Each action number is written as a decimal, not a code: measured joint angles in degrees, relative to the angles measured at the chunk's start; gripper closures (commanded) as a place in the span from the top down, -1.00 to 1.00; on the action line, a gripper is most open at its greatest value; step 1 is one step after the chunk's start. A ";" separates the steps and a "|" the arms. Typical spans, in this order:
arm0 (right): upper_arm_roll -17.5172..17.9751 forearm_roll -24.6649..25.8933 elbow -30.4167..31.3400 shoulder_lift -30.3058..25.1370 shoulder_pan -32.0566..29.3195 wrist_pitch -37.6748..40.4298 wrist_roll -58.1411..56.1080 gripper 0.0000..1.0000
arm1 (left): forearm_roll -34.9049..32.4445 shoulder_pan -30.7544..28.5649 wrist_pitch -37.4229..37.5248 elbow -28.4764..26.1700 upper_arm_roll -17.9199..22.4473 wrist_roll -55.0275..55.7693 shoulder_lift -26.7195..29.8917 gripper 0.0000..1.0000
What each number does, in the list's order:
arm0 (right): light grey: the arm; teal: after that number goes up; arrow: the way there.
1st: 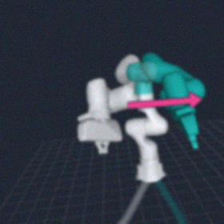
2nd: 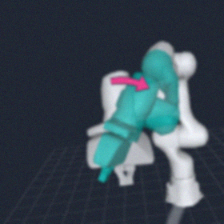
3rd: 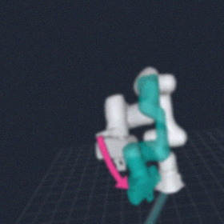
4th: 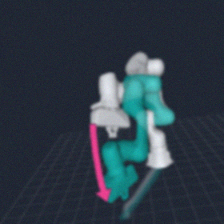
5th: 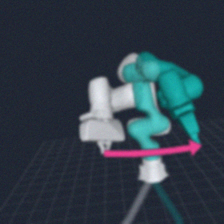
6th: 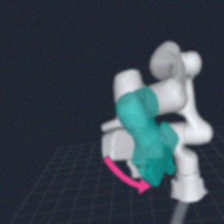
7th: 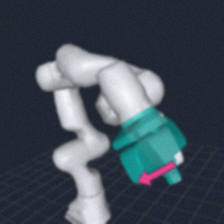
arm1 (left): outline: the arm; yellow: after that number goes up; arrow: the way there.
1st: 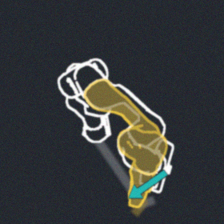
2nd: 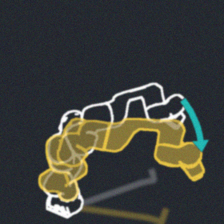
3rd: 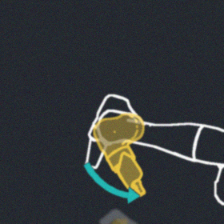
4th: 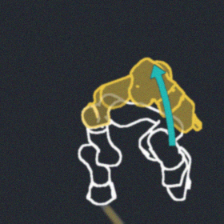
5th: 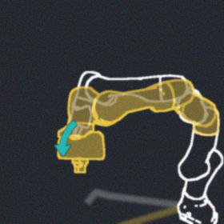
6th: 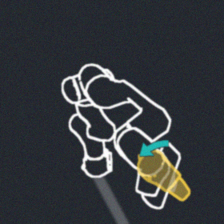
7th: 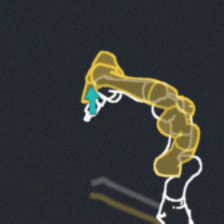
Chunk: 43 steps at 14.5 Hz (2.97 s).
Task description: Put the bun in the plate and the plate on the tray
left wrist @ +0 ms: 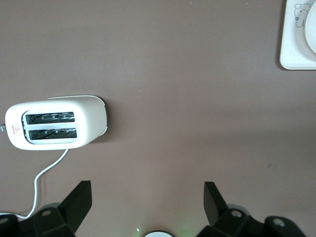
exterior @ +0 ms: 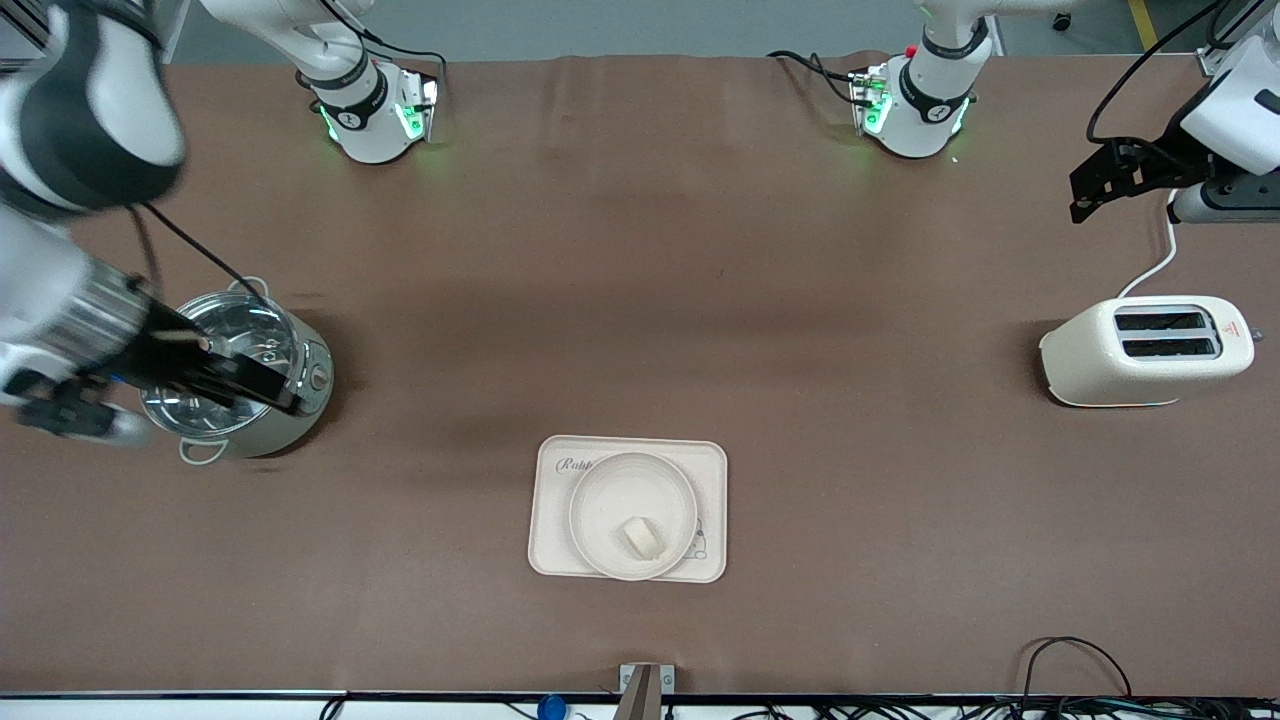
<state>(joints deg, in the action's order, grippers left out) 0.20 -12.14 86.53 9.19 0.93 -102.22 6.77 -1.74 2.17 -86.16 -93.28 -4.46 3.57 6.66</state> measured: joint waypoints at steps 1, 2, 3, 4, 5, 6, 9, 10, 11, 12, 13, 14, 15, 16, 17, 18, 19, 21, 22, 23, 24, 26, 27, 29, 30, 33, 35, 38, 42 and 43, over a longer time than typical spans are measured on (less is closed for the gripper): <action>-0.48 2.53 0.01 -2.32 -2.30 3.72 -4.32 1.00 | 0.00 -0.07 0.00 0.01 0.03 0.00 0.05 1.00; -1.64 5.44 0.05 -4.37 -3.83 6.40 -8.65 1.00 | 0.00 -0.17 -0.02 0.03 0.06 0.00 0.08 1.00; -3.40 7.73 0.09 -6.05 -4.58 8.15 -12.74 1.00 | 0.00 -0.28 -0.06 0.08 0.10 0.00 0.10 1.00; -5.48 9.20 0.12 -7.36 -4.83 9.36 -16.52 1.00 | 0.00 -0.38 -0.11 0.16 0.14 0.00 0.11 1.00; -7.34 10.48 0.02 -8.26 -4.91 10.34 -19.73 1.00 | 0.00 -0.45 -0.15 0.22 0.16 0.00 0.14 1.00; -8.51 12.02 -0.42 -8.87 -4.98 11.65 -21.66 1.00 | 0.00 -0.50 -0.16 0.24 0.18 0.00 0.17 1.00; -8.57 14.53 -2.44 -9.27 -4.67 14.22 -22.37 1.00 | 0.00 -0.55 -0.24 0.37 0.21 0.00 0.19 1.00; -8.37 14.61 -2.64 -9.25 -4.32 14.31 -21.90 1.00 | 0.00 -0.58 -0.28 0.54 0.23 0.00 0.20 1.00; -8.18 14.61 -2.64 -9.22 -3.86 14.33 -20.72 1.00 | 0.00 -0.61 -0.28 0.74 0.24 0.00 0.20 1.00; -7.99 14.61 -2.64 -9.14 -3.33 14.35 -19.34 1.00 | 0.00 -0.69 -0.28 0.90 0.26 0.00 0.20 1.00; -7.86 14.61 -2.64 -9.04 -2.71 14.38 -18.30 1.00 | 0.00 -0.73 -0.28 1.00 0.31 0.00 0.20 1.00; -7.69 14.61 -2.64 -8.96 -2.10 14.42 -17.57 1.00 | 0.00 -0.75 -0.28 1.02 0.34 0.00 0.20 1.00; -7.53 14.61 -2.64 -8.91 -1.61 14.49 -17.09 1.00 | 0.00 -0.76 -0.28 1.02 0.35 0.00 0.19 1.00; -7.51 14.61 -2.64 -8.89 -1.15 14.52 -16.91 1.00 | 0.00 -0.74 -0.28 1.02 0.35 0.00 0.18 1.00; -7.48 14.61 -2.64 -8.89 -0.77 14.52 -16.83 1.00 | 0.00 -0.74 -0.28 1.02 0.35 0.00 0.18 1.00; -7.46 14.61 -2.65 -8.89 -0.47 14.52 -16.77 1.00 | 0.00 -0.74 -0.28 1.02 0.35 0.00 0.17 1.00; -7.46 14.61 -2.66 -8.89 -0.28 14.52 -16.72 1.00 | 0.00 -0.74 -0.28 1.02 0.35 0.00 0.17 1.00; -7.46 14.61 -2.69 -8.89 -0.08 14.52 -16.70 1.00 | 0.00 -0.74 -0.28 1.02 0.35 0.00 0.17 1.00; -7.46 14.61 -2.70 -8.89 0.07 14.52 -16.70 1.00 | 0.00 -0.74 -0.28 1.01 0.35 0.00 0.17 1.00; -7.46 14.61 -2.74 -8.89 0.27 14.52 -16.70 1.00 | 0.00 -0.74 -0.28 1.02 0.35 0.00 0.17 1.00; -7.46 14.61 -2.87 -8.89 0.46 14.51 -16.70 1.00 | 0.00 -0.74 -0.27 1.01 0.35 0.00 0.16 1.00; -7.46 14.64 -3.44 -8.89 0.60 14.50 -16.71 1.00 | 0.00 -0.74 -0.06 1.01 0.35 0.00 0.16 1.00; -7.47 14.65 -3.67 -8.90 0.60 14.50 -16.71 1.00 | 0.00 -0.74 0.06 1.00 0.35 0.00 0.14 1.00; -7.58 14.77 -3.87 -8.90 0.58 14.50 -16.71 1.00 | 0.00 -0.74 0.11 1.00 0.35 0.00 0.11 1.00; -7.66 14.80 -3.92 -8.90 0.54 14.58 -16.71 1.00 | 0.00 -0.74 0.11 1.00 0.35 0.00 0.11 1.00; -8.07 14.80 -3.92 -8.88 0.04 17.82 -16.71 1.00 | 0.00 -0.74 0.14 0.99 0.35 0.00 0.11 1.00; -8.24 14.80 -3.93 -8.88 -0.33 19.87 -16.71 1.00 | 0.00 -0.74 0.14 1.00 0.35 0.00 0.11 1.00; -8.01 14.80 -4.11 -8.90 -0.32 21.95 -16.68 1.00 | 0.00 -0.75 0.14 1.00 0.36 0.00 0.11 1.00; -8.14 14.30 -4.90 -9.38 -0.52 24.80 -16.34 1.00 | 0.00 -0.78 0.14 1.02 0.37 0.00 0.11 1.00; -8.20 14.13 -4.96 -9.46 -0.98 24.82 -16.33 1.00 | 0.00 -0.80 0.14 1.02 0.38 0.00 0.11 1.00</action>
<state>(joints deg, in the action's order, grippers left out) -8.00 2.00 81.56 -0.28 -0.04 -77.39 -9.56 -1.74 1.37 -86.02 -92.25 -4.08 3.56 6.77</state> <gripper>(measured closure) 0.000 0.000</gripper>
